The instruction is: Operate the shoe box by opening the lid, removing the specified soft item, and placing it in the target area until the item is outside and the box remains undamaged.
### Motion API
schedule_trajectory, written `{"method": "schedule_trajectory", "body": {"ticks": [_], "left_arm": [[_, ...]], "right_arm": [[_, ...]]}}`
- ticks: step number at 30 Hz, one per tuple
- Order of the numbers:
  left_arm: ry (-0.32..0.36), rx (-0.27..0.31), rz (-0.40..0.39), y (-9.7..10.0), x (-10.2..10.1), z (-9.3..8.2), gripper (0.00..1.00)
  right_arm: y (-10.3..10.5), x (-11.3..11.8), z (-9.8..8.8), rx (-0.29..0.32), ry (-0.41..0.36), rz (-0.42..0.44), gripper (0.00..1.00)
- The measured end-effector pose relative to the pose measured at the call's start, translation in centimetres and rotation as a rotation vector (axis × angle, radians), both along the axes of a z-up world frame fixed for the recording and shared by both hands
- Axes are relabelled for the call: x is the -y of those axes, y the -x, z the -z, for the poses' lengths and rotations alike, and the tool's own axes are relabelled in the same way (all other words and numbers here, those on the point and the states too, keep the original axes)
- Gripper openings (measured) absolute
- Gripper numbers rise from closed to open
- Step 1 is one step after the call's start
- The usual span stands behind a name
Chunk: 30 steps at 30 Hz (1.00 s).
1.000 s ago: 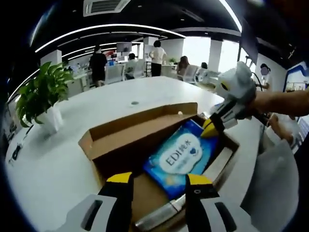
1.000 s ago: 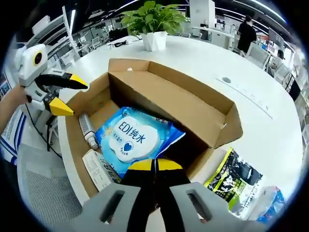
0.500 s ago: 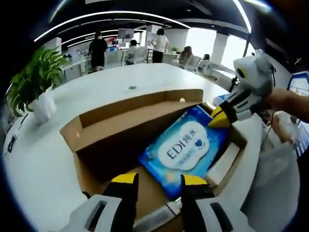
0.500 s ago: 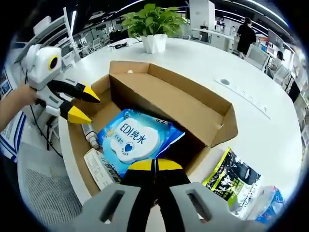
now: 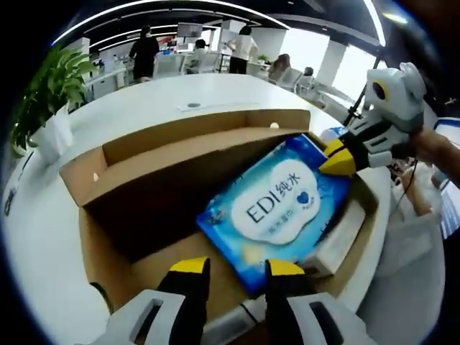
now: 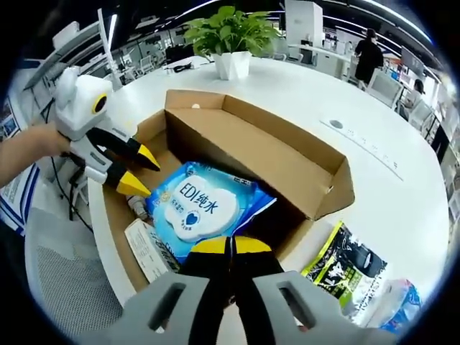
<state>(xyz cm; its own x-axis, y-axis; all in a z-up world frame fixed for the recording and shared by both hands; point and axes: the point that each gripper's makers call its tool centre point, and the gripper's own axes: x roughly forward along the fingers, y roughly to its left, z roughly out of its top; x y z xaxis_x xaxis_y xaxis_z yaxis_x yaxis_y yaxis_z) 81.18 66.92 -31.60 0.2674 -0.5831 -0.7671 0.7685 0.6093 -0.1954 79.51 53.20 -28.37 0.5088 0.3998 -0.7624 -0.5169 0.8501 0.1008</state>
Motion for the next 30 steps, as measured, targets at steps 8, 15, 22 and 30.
{"method": "schedule_trajectory", "body": {"ticks": [8,15,22,30], "left_arm": [[-0.012,-0.060,-0.040,0.3,0.4,0.8,0.25],[-0.001,-0.105,-0.076,0.6,0.9,1.6,0.20],[0.043,-0.155,-0.147,1.1,1.3,1.1,0.15],[0.036,-0.151,-0.210,1.4,1.6,0.8,0.05]], "right_arm": [[0.1,0.0,-0.1,0.008,-0.006,0.000,0.00],[-0.1,0.0,-0.1,0.020,-0.010,0.000,0.00],[-0.1,0.0,-0.1,0.023,-0.018,0.009,0.00],[0.2,-0.1,-0.2,0.021,-0.023,0.019,0.00]]}}
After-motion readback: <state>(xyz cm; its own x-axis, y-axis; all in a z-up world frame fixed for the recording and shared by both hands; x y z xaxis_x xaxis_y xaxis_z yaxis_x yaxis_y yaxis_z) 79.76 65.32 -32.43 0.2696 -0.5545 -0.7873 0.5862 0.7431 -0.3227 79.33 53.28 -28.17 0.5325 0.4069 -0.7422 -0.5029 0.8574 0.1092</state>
